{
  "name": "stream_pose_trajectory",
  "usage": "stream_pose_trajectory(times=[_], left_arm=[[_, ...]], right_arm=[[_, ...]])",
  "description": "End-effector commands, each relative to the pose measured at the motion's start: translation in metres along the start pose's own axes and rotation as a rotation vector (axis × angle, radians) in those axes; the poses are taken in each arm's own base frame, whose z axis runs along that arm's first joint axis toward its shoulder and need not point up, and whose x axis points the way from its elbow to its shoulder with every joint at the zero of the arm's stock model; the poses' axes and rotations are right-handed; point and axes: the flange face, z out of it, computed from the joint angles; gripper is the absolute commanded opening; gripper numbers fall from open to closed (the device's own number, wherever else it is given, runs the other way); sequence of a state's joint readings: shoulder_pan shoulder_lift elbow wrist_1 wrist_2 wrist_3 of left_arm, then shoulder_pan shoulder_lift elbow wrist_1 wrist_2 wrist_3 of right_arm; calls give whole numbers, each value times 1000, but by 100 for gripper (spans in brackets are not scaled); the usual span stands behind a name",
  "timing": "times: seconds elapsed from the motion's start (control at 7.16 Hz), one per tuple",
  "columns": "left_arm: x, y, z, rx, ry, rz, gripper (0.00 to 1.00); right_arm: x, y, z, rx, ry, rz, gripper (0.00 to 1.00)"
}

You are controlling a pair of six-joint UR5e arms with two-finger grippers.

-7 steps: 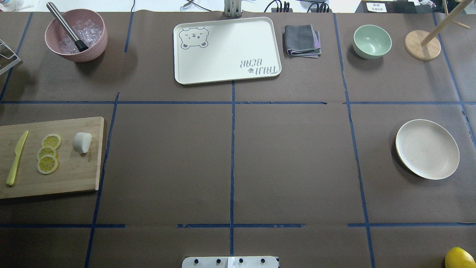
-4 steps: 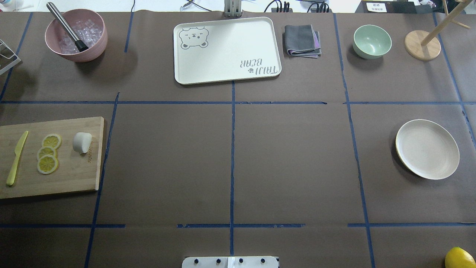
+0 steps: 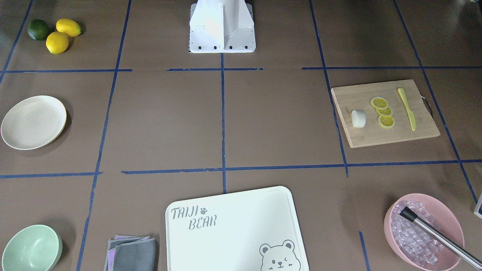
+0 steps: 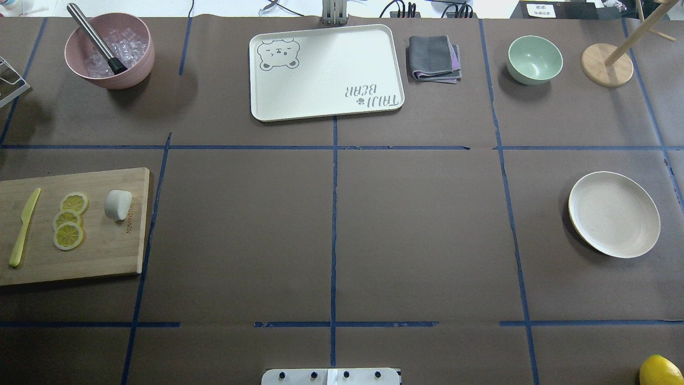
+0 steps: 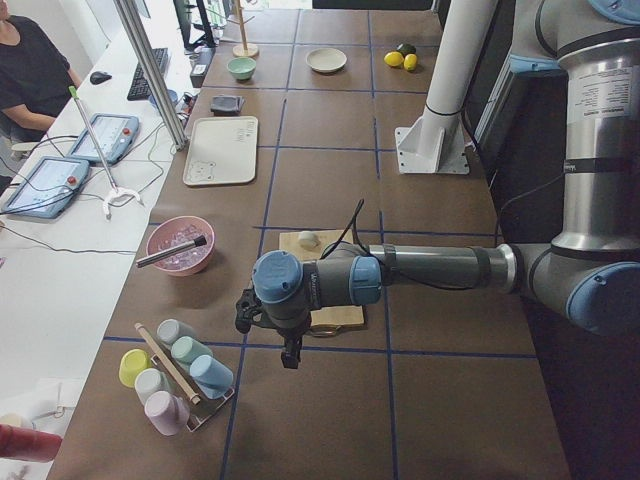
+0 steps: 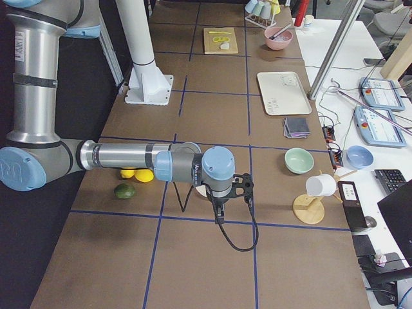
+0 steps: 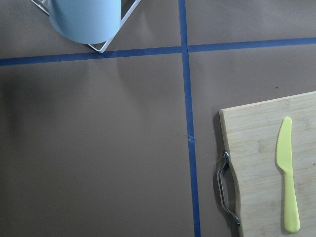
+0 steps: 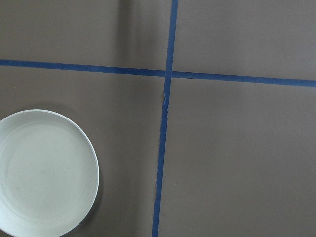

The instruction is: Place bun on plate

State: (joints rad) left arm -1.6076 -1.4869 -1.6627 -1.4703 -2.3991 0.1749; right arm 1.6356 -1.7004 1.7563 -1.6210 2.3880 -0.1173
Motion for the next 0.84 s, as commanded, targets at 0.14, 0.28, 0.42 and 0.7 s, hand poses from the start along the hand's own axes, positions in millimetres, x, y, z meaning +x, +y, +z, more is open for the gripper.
stream_pose_trajectory(times=[0.14, 0.28, 0.42, 0.7], left_arm=[[2, -3, -3, 6, -1, 7, 100], [3, -4, -4, 8, -1, 9, 100], [4, -5, -5, 12, -1, 13, 100], [6, -6, -6, 15, -1, 15, 100]], right_arm=[[-33, -46, -14, 34, -7, 4, 100], [-53, -52, 0, 8, -14, -28, 100], [-69, -58, 13, 4, -16, 23, 100], [-94, -56, 69, 31, 0, 96, 100]])
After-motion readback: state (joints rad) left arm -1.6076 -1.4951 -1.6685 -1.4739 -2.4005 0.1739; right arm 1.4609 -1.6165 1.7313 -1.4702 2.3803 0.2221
